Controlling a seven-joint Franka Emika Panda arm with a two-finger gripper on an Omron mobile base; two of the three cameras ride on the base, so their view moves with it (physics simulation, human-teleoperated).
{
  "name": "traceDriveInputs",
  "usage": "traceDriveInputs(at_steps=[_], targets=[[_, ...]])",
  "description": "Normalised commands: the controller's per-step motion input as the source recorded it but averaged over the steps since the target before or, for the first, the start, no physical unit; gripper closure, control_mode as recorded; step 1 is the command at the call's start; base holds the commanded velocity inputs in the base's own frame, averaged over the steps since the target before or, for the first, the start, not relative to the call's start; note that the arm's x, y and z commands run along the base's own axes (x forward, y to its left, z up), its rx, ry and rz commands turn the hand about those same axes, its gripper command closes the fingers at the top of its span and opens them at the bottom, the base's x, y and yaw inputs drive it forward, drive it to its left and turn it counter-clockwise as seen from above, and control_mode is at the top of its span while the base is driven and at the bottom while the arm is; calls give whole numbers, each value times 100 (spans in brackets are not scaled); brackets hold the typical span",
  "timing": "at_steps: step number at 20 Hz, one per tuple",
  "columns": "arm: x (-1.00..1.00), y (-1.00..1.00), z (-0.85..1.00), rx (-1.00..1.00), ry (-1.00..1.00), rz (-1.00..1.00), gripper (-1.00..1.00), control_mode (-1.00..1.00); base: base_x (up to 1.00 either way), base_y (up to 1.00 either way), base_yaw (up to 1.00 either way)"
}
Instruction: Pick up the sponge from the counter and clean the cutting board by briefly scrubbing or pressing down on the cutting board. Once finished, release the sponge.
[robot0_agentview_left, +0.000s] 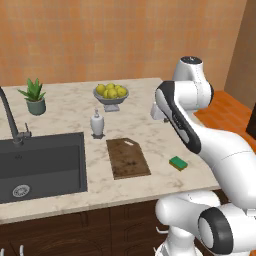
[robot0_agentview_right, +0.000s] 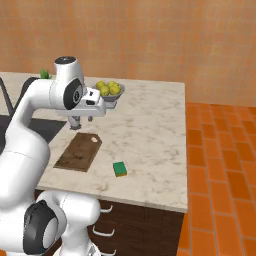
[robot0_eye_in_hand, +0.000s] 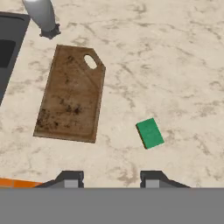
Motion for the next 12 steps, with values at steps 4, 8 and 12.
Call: traceDriveInputs(at_steps=[4,8,12], targets=[[11,-36,-25,1,7,0,-100,-100,0,0,0],[0,-86,-68,-2,9,4,-100,-100,0,0,0],[7,-55,-68,-9,8,9,-100,-100,0,0,0]])
